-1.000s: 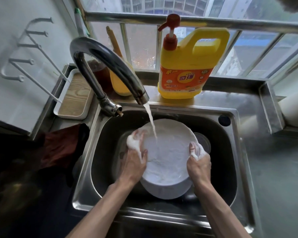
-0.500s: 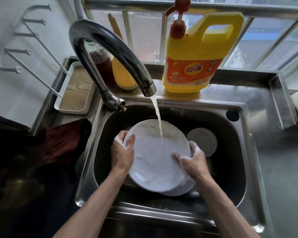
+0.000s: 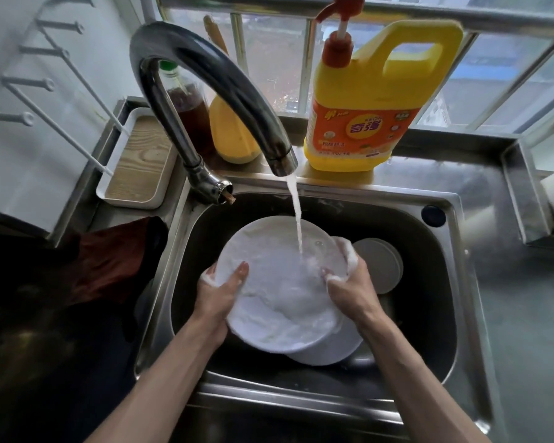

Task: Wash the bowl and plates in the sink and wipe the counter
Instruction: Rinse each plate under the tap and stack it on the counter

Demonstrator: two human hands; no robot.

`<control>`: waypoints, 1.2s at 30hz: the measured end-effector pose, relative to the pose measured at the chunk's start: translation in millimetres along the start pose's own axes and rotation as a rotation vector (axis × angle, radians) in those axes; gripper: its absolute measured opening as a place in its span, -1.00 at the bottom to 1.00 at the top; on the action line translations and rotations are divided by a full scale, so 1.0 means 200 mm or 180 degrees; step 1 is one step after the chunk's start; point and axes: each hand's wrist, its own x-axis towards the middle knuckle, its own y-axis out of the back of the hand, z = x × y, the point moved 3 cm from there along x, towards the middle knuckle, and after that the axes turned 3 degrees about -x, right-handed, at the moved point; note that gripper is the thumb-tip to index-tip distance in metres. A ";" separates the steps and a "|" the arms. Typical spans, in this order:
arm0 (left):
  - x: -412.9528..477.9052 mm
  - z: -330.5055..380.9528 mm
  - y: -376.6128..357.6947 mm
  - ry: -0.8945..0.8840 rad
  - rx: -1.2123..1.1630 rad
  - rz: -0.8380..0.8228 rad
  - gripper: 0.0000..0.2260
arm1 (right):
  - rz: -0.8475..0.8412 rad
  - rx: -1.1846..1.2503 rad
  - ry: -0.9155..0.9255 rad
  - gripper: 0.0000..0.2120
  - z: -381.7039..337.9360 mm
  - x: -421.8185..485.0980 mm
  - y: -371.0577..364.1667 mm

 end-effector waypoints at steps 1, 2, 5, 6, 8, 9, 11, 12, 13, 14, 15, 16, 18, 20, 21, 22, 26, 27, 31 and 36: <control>0.01 0.00 0.00 -0.0087 0.0030 0.0043 -0.78 | -0.0109 -0.0028 -0.0005 -0.49 0.00 -0.01 0.01; 0.02 0.00 -0.01 -0.0159 0.0080 0.0062 -0.78 | -0.0137 -0.0138 -0.0026 -0.41 0.01 -0.01 0.02; 0.02 -0.02 -0.05 -0.0220 0.0145 0.0067 -0.75 | 0.0143 -0.0750 -0.0130 -0.15 -0.02 -0.03 0.02; 0.02 -0.02 -0.06 -0.0194 0.0174 0.0057 -0.74 | 0.0312 -0.1032 -0.0179 -0.11 -0.04 -0.03 0.01; 0.01 -0.04 -0.08 -0.0139 0.0250 -0.0028 -0.72 | 0.0680 -0.1509 -0.0271 -0.12 -0.07 -0.02 0.00; 0.01 -0.04 -0.08 -0.0138 0.0298 -0.0079 -0.72 | 0.0858 -0.1620 -0.0315 -0.17 -0.09 -0.01 -0.01; 0.00 -0.03 -0.08 -0.0185 0.0394 -0.0101 -0.75 | 0.1154 -0.1549 -0.0341 -0.36 -0.11 0.01 0.01; -0.01 -0.02 -0.07 -0.0211 0.0406 -0.0083 -0.78 | 0.1208 -0.1468 -0.0334 -0.47 -0.12 0.02 0.02; -0.01 -0.01 -0.07 -0.0234 0.0389 -0.0071 -0.77 | 0.1221 -0.1398 -0.0327 -0.57 -0.12 0.04 0.04; -0.01 0.00 -0.06 -0.0244 0.0357 -0.0064 -0.74 | 0.1207 -0.1334 -0.0352 -0.63 -0.12 0.04 0.05; 0.00 0.00 -0.06 -0.0212 0.0313 -0.0036 -0.68 | 0.1191 -0.1236 -0.0411 -0.67 -0.12 0.04 0.05; 0.00 -0.01 -0.06 -0.0138 0.0263 0.0028 -0.63 | 0.1189 -0.1088 -0.0491 -0.68 -0.11 0.04 0.06; 0.00 -0.05 -0.08 0.0063 0.0095 0.0219 -0.57 | 0.1194 -0.0696 -0.0598 -0.70 -0.08 0.01 0.06; -0.02 -0.08 -0.09 0.0211 -0.0042 0.0399 -0.57 | 0.1176 -0.0379 -0.0662 -0.77 -0.04 -0.03 0.05; -0.02 -0.09 -0.10 0.0218 -0.0061 0.0466 -0.58 | 0.1112 -0.0245 -0.0699 -0.82 -0.01 -0.04 0.04; -0.02 -0.10 -0.10 0.0166 -0.0009 0.0477 -0.58 | 0.1000 -0.0092 -0.0760 -0.85 0.03 -0.06 0.03; 0.01 -0.05 -0.07 -0.0297 0.0501 0.0290 -0.62 | 0.0508 0.0587 -0.1062 -0.72 0.12 -0.11 0.00; 0.01 -0.03 -0.06 -0.0339 0.0576 0.0237 -0.64 | 0.0435 0.0531 -0.1064 -0.63 0.13 -0.11 0.00; 0.06 0.06 -0.04 -0.0324 0.0771 0.0170 -0.73 | 0.0203 0.0151 -0.0863 -0.31 0.06 -0.08 0.00; 0.13 0.08 -0.02 0.0018 0.0686 0.0038 -0.65 | 0.0365 0.0306 -0.0531 -0.57 0.00 -0.01 0.01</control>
